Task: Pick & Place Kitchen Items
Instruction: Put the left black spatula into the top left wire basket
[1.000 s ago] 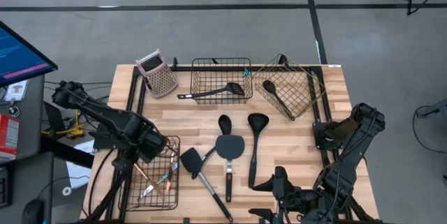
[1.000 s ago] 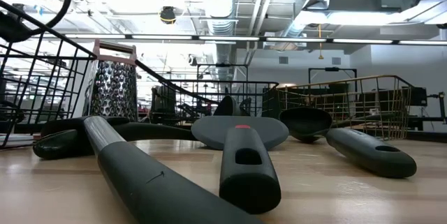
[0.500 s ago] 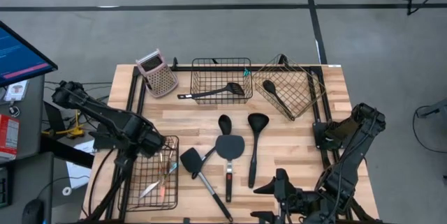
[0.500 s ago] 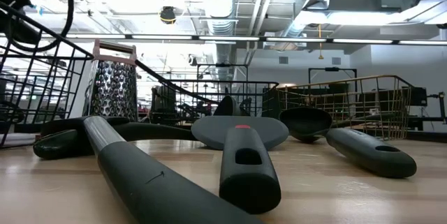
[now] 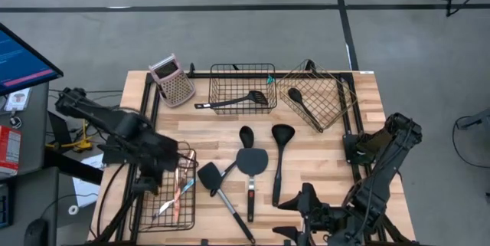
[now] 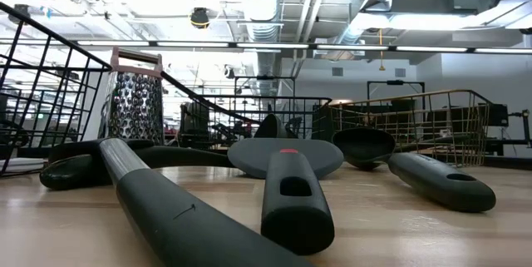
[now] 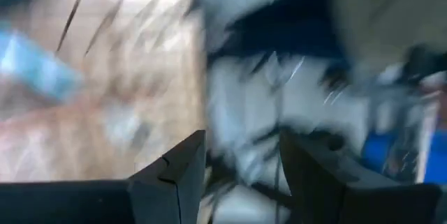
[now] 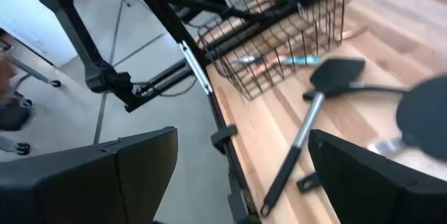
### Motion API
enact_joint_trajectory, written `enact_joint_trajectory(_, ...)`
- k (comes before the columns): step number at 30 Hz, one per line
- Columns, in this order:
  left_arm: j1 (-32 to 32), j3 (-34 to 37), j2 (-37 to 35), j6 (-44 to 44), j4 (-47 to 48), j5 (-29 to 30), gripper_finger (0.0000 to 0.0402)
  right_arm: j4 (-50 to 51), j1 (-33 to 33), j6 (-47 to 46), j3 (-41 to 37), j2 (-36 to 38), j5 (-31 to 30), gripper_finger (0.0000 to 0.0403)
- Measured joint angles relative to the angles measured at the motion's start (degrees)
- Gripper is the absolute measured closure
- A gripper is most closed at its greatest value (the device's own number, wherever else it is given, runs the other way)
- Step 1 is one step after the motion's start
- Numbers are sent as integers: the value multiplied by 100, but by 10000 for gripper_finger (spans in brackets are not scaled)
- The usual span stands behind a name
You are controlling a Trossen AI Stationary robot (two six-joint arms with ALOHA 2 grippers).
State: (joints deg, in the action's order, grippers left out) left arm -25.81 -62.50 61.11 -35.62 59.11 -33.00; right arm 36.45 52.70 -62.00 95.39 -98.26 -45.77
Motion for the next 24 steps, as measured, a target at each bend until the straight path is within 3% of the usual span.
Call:
enact_joint_trajectory(3, -156, -94, -201, -495, -1894, 672, 238, 264, 5, -484, 0, 0, 96, 86)
enact_joint_trajectory(6, -400, -102, -274, -110, -3618, 2068, 238, 539, 27, -1022, 0, 0, 116, 86)
enact_joint_trajectory(9, -642, -102, -146, 863, -4305, 3520, 238, 773, 46, -1407, 0, 0, 266, 86)
enact_joint_trajectory(11, -726, -96, 47, 1355, -4315, 4133, 238, 811, 53, -1493, 0, 0, 358, 86)
enact_joint_trajectory(17, -729, -91, 1152, 2569, -4553, 4097, 229, 791, 53, -1477, 0, 0, 581, 86)
enact_joint_trajectory(24, -731, -89, 2213, 2660, -4649, 3814, 174, 842, 244, -1927, 0, 0, 1034, 86)
